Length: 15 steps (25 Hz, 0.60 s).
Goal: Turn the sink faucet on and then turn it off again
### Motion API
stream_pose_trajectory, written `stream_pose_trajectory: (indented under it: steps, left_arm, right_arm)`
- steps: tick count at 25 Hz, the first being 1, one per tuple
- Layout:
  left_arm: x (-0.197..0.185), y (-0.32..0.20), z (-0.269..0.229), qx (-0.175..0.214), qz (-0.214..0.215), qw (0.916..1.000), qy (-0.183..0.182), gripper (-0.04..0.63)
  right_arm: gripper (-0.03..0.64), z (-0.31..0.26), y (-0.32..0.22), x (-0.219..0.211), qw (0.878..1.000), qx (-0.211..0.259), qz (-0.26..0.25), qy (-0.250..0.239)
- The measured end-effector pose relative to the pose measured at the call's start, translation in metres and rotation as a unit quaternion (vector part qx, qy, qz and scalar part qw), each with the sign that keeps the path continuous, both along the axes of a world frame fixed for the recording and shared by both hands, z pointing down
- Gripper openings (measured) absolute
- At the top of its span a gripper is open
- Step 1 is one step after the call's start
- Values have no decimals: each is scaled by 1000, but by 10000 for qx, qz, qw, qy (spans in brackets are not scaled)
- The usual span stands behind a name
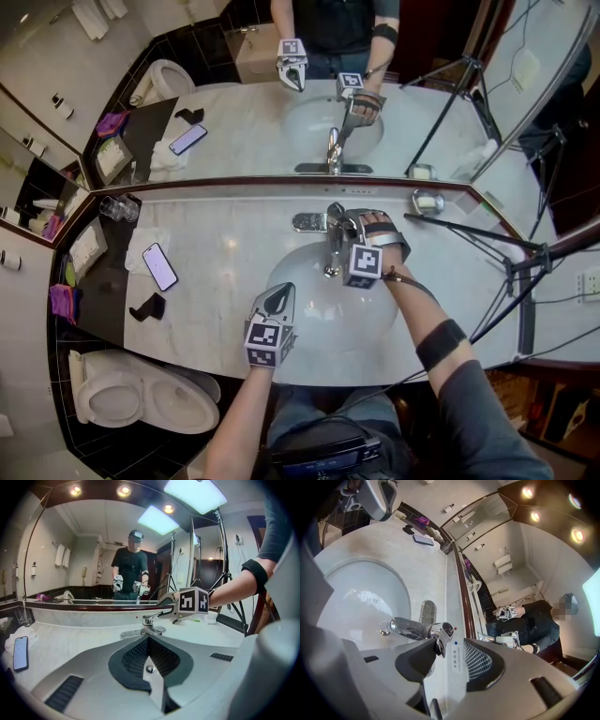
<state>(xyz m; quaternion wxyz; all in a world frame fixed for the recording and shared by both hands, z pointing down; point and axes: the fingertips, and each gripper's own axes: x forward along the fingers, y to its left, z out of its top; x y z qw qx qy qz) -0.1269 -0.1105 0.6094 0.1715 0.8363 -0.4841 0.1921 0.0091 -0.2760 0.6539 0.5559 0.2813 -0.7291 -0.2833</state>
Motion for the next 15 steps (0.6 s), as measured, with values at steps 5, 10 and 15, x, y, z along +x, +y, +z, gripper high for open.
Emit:
stream_pose_trajectory:
  steps: [5,10,15]
  left_arm:
    - [3,-1,0,-21,28,10000,66,8]
    - [3,-3,-3,-15,6,10000,93,8]
    - [-3,-4,0,11,-85,9999,77,8]
  right_arm:
    - [198,-4,-8,-1,9999,44,81,-101]
    - [198,-10,-17,-4,9997,-23,155,-210]
    - [198,-9,-17,-5,9992,-140,229,-288]
